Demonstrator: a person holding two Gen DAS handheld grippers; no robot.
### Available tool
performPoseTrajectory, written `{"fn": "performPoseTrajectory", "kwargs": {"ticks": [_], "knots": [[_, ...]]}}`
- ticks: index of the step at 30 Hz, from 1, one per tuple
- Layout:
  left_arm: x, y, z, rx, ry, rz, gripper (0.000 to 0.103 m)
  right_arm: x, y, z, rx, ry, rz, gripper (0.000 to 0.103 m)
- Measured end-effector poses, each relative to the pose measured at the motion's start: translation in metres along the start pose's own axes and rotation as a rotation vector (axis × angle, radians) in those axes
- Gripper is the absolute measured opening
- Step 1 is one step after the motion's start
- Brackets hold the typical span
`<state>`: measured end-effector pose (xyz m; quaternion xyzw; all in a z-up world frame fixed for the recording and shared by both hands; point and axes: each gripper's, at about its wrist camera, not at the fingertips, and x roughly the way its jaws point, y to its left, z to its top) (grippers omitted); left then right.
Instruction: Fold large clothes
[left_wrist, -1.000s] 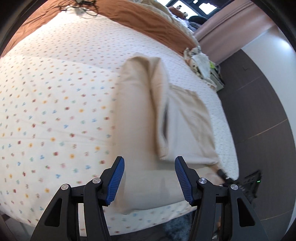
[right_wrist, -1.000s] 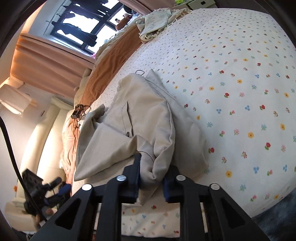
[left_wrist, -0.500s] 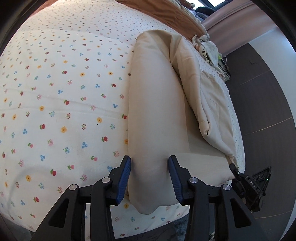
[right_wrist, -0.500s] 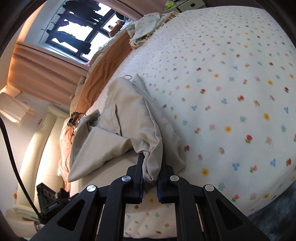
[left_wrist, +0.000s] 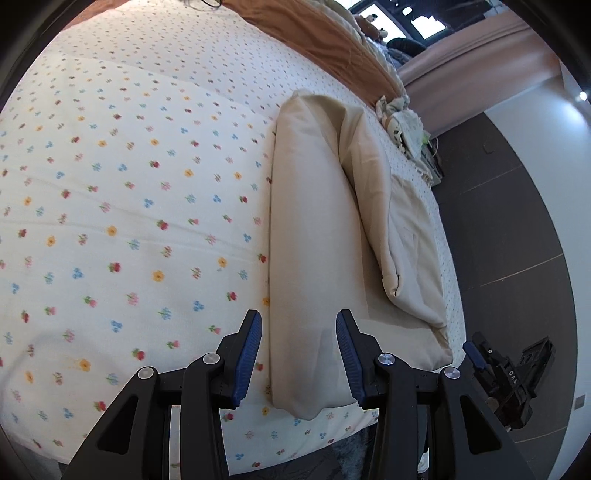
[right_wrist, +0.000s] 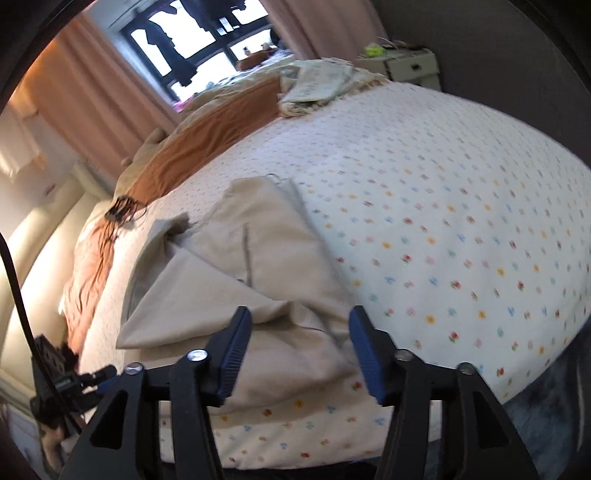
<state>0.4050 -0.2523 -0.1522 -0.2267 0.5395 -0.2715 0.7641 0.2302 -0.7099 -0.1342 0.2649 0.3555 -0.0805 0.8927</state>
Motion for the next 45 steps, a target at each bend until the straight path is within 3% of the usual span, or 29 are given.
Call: {"fn": "performPoseTrajectory", "kwargs": {"ticks": [5,9,20,22,26,28,30,31,38,45], "knots": [[-0.026,0.023,0.006,-0.025,-0.042,0.001,0.044,0.023,0.063,0.002,-0.164,0.072,0.033,0.066],[-0.048,0.047,0.009,-0.058,-0.078,0.008,0.044,0.041,0.111,-0.007,-0.276,0.095,0.022,0.077],[-0.087,0.113,0.005,-0.174,-0.147,0.023,0.044,0.083,0.201,-0.041,-0.51,0.182,0.006,0.077],[-0.09,0.119,0.004,-0.189,-0.151,0.021,0.044,0.091,0.213,-0.046,-0.558,0.189,-0.017,0.077],[-0.093,0.128,0.002,-0.205,-0.152,0.014,0.044,0.11,0.221,-0.047,-0.627,0.179,-0.143,0.077],[-0.094,0.13,0.001,-0.204,-0.153,0.011,0.044,0.112,0.213,-0.036,-0.6,0.179,-0.133,0.062],[-0.094,0.129,0.001,-0.201,-0.154,0.012,0.044,0.108,0.204,-0.018,-0.564,0.177,-0.115,0.016],[-0.093,0.128,0.001,-0.202,-0.154,0.011,0.044,0.107,0.201,-0.009,-0.56,0.168,-0.126,0.01],[-0.08,0.114,0.01,-0.194,-0.146,0.004,0.044,0.076,0.191,0.063,-0.587,0.047,-0.167,0.007],[-0.065,0.089,0.023,-0.155,-0.137,0.018,0.044,0.072,0.166,0.131,-0.555,0.017,-0.18,0.006]]}}
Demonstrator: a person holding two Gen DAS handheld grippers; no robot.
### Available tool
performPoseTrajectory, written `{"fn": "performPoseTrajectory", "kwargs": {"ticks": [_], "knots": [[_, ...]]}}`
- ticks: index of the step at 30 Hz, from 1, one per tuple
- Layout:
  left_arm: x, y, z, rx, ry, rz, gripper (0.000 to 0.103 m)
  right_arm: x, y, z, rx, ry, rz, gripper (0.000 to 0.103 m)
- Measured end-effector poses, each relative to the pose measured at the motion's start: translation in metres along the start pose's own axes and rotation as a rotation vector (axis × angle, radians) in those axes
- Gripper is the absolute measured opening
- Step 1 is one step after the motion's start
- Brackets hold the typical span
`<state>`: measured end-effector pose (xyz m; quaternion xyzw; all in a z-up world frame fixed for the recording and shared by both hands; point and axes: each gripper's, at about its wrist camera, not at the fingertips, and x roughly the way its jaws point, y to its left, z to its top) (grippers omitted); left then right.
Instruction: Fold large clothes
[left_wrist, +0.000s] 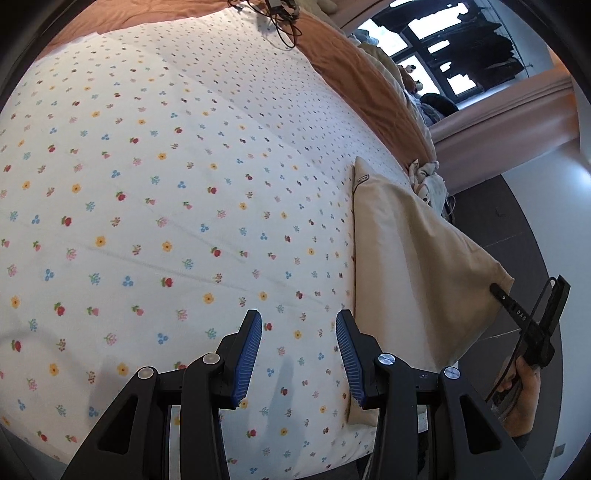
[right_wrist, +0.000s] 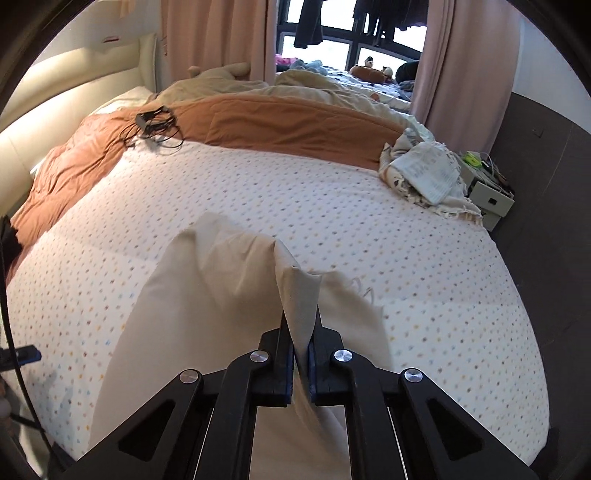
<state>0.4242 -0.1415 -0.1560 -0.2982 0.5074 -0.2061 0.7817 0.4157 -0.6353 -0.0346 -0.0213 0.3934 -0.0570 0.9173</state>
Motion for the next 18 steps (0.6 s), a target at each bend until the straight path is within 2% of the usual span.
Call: {"fn": "performPoseTrajectory", "kwargs": {"ticks": [7,12,18], "knots": [[0.02,-0.023,0.008,0.04,0.02,0.025,0.044,0.046,-0.056,0.016,0.08,0.051,0.01,0.006],[0.033,-0.034,0.011,0.056,0.039,0.049,0.044,0.093,-0.094,0.001,0.185,0.112,0.051,0.005],[0.048,-0.039,0.013,0.068,0.057,0.078,0.044,0.146,-0.114,-0.017,0.262,0.173,0.098,0.005]]}}
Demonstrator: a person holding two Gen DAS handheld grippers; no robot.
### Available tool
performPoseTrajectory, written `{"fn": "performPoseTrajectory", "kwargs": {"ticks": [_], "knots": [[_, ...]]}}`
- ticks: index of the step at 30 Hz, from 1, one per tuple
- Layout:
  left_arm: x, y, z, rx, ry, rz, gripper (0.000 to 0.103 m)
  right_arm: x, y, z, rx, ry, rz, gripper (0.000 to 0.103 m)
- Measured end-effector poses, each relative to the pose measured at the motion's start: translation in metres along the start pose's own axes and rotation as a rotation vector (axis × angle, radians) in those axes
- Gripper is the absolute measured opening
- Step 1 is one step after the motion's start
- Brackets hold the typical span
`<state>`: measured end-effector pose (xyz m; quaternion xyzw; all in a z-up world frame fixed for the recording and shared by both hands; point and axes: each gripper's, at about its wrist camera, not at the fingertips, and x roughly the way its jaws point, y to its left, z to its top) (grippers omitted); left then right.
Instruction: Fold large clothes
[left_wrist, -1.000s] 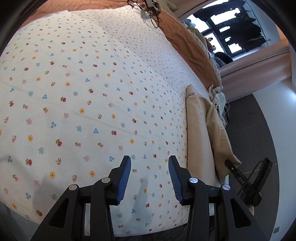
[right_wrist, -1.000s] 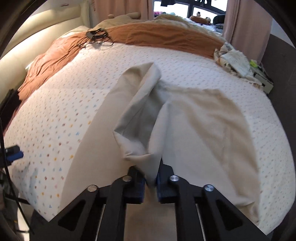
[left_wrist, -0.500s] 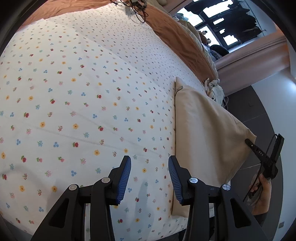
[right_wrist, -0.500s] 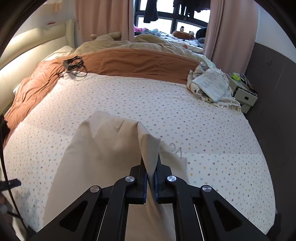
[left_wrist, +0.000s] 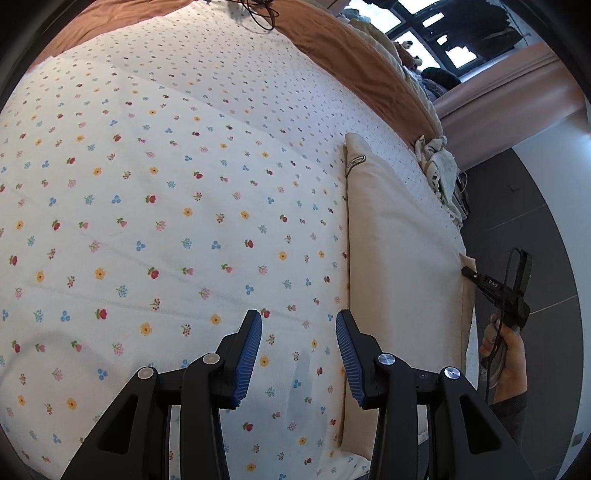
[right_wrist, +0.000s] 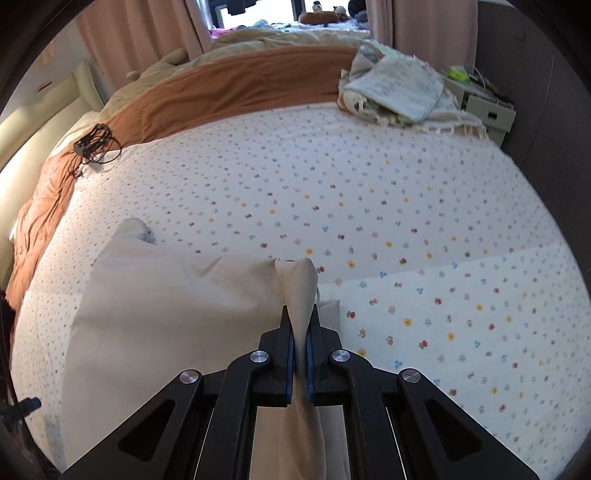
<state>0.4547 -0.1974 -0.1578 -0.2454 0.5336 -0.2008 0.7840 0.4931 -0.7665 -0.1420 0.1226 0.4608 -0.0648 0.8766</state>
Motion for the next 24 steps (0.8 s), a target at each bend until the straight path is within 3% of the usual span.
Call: {"fn": "performPoseTrajectory", "kwargs": {"ticks": [4,7,8,9,11,17,24], "knots": [[0.011,-0.006,0.003,0.008,0.018,0.014,0.044,0.021,-0.01,0.006,0.026,0.017,0.017,0.005],[0.017,-0.014,0.008,0.022,0.029,0.018,0.044,0.03,-0.027,0.011,0.118,0.033,0.058,0.009],[0.019,-0.018,0.009,0.031,0.03,0.018,0.044,0.03,-0.035,0.012,0.156,0.041,0.067,0.019],[0.021,-0.022,0.011,0.042,0.03,0.018,0.044,0.029,-0.04,0.013,0.18,0.047,0.062,0.037],[0.024,-0.031,0.015,0.061,0.031,0.022,0.044,0.02,-0.049,0.011,0.209,0.031,0.058,0.051],[0.043,-0.056,0.023,0.095,0.06,0.023,0.044,0.001,-0.06,-0.011,0.21,0.058,0.159,0.052],[0.068,-0.077,0.007,0.127,0.118,0.024,0.044,-0.001,-0.059,-0.046,0.177,0.117,0.26,0.049]]}}
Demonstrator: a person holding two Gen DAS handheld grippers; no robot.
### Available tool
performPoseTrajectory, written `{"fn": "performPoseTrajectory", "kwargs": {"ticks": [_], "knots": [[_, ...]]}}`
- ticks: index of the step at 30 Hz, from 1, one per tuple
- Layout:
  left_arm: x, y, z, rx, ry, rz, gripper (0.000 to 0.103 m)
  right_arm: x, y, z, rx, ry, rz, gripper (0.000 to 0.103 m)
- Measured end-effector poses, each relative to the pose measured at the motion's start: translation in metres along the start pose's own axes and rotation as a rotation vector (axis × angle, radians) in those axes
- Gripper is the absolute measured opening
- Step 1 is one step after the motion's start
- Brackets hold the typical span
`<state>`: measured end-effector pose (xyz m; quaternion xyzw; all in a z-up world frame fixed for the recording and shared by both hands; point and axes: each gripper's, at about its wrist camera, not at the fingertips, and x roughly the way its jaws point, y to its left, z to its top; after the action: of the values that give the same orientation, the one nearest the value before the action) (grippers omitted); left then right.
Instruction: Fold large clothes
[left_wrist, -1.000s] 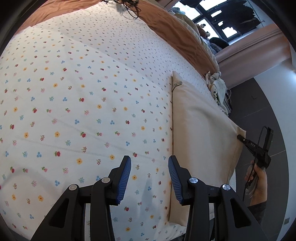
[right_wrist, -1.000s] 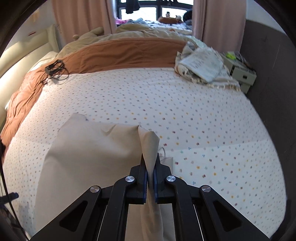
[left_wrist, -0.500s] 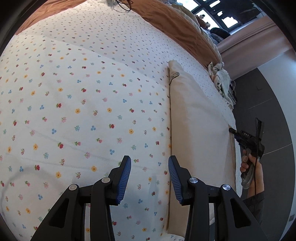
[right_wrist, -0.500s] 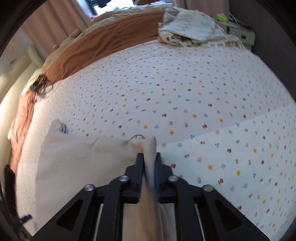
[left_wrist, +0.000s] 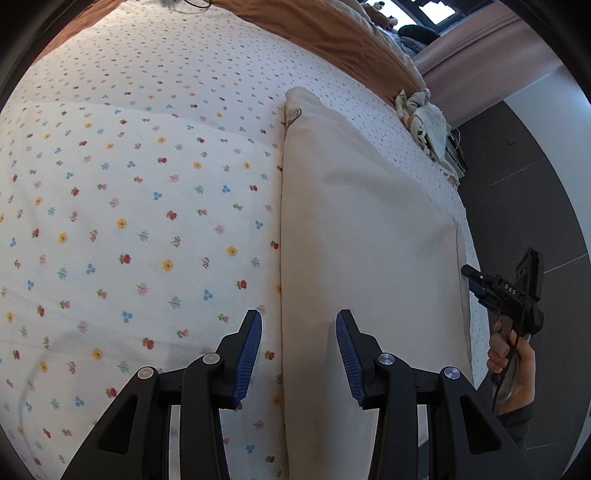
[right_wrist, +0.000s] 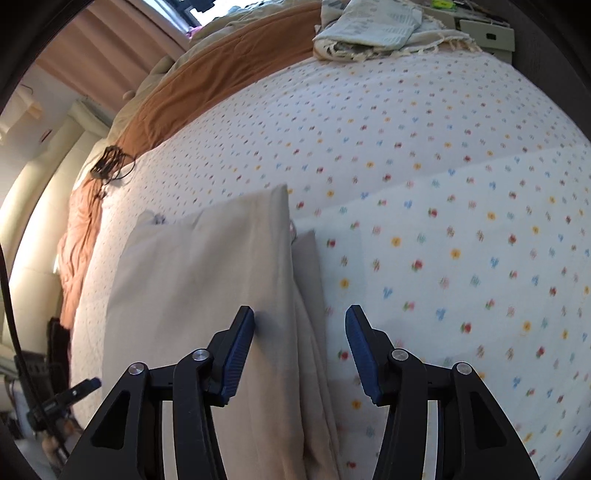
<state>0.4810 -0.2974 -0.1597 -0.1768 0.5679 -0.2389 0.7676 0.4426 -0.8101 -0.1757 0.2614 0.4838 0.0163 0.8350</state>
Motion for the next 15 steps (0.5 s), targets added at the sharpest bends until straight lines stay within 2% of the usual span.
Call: {"fn": "performPoseTrajectory", "kwargs": {"ticks": [1,3,7,11,13,14,15], "knots": [[0.003,-0.002,-0.002,0.0,0.012,-0.003,0.044,0.001,0.0,-0.005,-0.006,0.004,0.008,0.044],[0.009,-0.008,-0.007,0.007,0.027,-0.013,0.044,0.001,-0.001,-0.013,-0.02,0.005,0.021,0.01],[0.014,-0.02,-0.014,0.036,0.034,0.013,0.044,-0.004,-0.005,-0.021,-0.041,-0.026,0.011,0.005],[0.016,-0.023,-0.01,0.042,0.044,0.021,0.044,-0.003,-0.009,-0.023,-0.021,-0.028,0.005,0.005],[0.018,-0.023,-0.004,0.045,0.04,0.03,0.044,-0.003,-0.011,-0.021,-0.001,-0.016,0.007,0.01],[0.019,-0.022,-0.001,0.043,0.038,0.032,0.044,-0.003,-0.013,-0.019,0.014,-0.008,0.011,0.022],[0.02,-0.022,0.002,0.042,0.036,0.033,0.044,-0.002,-0.015,-0.017,0.026,-0.003,0.016,0.04]]}}
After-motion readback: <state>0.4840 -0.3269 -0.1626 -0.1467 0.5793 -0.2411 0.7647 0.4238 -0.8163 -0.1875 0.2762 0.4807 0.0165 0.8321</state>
